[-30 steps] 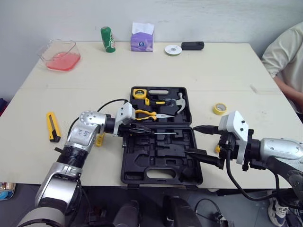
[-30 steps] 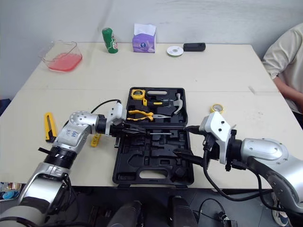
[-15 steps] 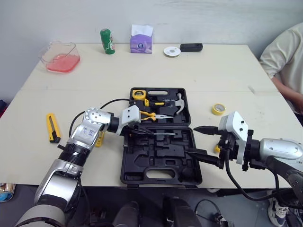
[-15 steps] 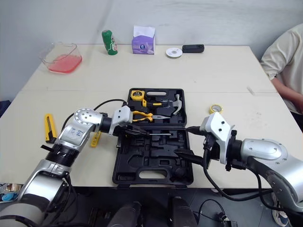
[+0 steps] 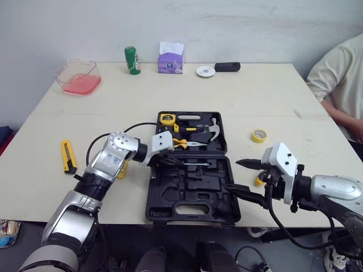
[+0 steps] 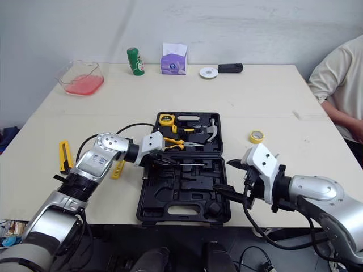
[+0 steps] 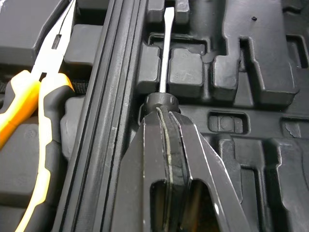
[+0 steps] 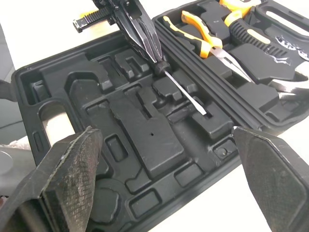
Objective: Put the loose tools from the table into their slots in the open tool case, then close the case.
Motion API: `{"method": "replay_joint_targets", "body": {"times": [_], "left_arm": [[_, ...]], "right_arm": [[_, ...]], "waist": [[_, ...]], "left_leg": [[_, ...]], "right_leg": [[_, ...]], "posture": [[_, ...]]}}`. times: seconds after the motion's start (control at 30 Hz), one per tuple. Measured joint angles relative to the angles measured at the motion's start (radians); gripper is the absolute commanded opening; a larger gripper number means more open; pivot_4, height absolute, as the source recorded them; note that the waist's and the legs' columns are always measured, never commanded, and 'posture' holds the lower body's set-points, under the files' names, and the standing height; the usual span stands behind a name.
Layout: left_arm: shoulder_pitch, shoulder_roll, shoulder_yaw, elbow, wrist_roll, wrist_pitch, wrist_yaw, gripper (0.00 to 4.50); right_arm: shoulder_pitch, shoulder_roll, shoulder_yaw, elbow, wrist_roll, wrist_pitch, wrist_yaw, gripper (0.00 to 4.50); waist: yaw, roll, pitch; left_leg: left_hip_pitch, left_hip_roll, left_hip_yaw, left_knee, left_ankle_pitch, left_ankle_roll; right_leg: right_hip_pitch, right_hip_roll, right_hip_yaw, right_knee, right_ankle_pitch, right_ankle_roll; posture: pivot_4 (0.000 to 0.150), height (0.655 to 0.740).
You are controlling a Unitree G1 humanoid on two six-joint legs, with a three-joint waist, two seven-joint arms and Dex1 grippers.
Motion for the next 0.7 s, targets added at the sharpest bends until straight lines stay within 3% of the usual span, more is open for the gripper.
{"method": "replay_joint_targets", "body": {"times": [0.37,0.47,0.57,0.7], "left_arm": [[-0.004,-0.007,-0.004,-0.012,0.003,0.029,0.008,0.05],[0.106,-0.004,0.15,-0.096,-0.136,0.098,0.013,0.97],[0.236,0.049,0.334,-0.255,-0.308,0.207,0.008,2.32],[0.457,0.166,0.612,-0.428,-0.449,0.332,0.068,4.16]], "right_arm": [[-0.029,0.015,0.006,0.018,-0.009,-0.016,0.0,4.5],[0.001,0.035,-0.061,0.009,0.017,-0.013,-0.019,4.5],[0.042,0.05,-0.212,0.013,0.068,0.014,-0.057,4.5],[0.151,0.042,-0.439,0.067,0.116,0.063,-0.06,4.5]], "waist": [[0.001,0.002,-0.003],[-0.004,0.002,0.001],[-0.01,-0.002,0.006],[-0.005,-0.001,0.006]], "left_leg": [[0.001,0.0,0.0,-0.001,0.0,0.0],[-0.008,0.0,0.0,-0.002,0.0,0.0],[-0.025,0.001,0.0,0.001,0.008,-0.013],[-0.023,0.001,-0.001,-0.004,0.007,-0.012]], "right_leg": [[0.002,-0.001,-0.001,-0.002,0.0,0.0],[-0.007,-0.001,-0.001,0.0,-0.001,0.0],[-0.026,0.0,-0.001,0.007,-0.001,0.0],[-0.023,0.0,-0.001,0.003,-0.001,0.0]], "posture": [[0.15,0.74],[0.15,0.74],[0.15,0.74],[0.15,0.74]]}}
